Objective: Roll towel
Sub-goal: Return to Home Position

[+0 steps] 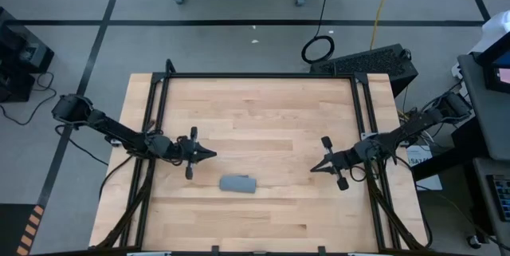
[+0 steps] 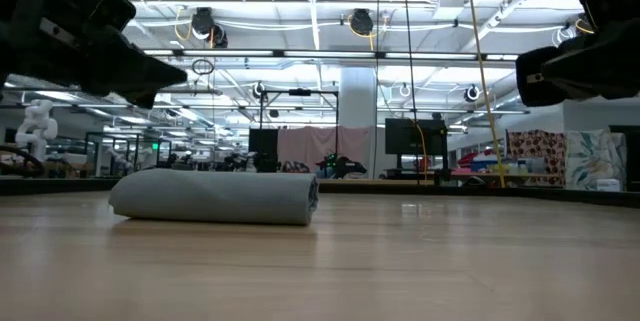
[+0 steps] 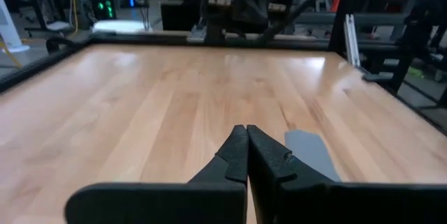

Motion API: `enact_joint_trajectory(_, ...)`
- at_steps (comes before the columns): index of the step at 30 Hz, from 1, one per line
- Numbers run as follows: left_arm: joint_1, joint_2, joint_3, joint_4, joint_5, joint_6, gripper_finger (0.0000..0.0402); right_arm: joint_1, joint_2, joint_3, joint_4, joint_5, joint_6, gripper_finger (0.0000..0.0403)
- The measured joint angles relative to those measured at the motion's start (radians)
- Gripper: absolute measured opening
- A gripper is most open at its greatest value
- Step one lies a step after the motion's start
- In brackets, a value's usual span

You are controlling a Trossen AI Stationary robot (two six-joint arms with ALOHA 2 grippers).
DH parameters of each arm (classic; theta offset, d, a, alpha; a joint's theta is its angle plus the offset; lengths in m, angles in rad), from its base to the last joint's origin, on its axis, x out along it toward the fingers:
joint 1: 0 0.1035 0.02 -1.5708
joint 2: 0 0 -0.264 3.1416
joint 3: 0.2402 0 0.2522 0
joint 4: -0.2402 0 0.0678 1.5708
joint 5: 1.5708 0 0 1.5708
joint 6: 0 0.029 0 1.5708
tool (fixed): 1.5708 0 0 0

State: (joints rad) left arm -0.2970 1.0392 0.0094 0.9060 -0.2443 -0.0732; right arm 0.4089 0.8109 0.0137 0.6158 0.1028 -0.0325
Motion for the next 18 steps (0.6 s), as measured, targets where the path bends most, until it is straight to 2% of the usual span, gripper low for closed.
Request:
enact_joint_trajectory(5, -0.006, -0.121, -0.003, -0.100, 0.000, 0.004, 0.0002, -0.034, -0.108, 0.000, -0.098, 0.000, -0.014, 0.0000)
enact_joint_trajectory(10, -0.006, -0.250, -0.003, -0.267, 0.000, 0.008, 0.0002, -0.056, -0.230, 0.000, -0.214, 0.000, -0.008, 0.0000)
enact_joint_trajectory(18, -0.006, -0.515, -0.003, -0.520, 0.000, 0.028, 0.0001, -0.089, -0.400, 0.000, -0.331, -0.026, -0.047, 0.0000)
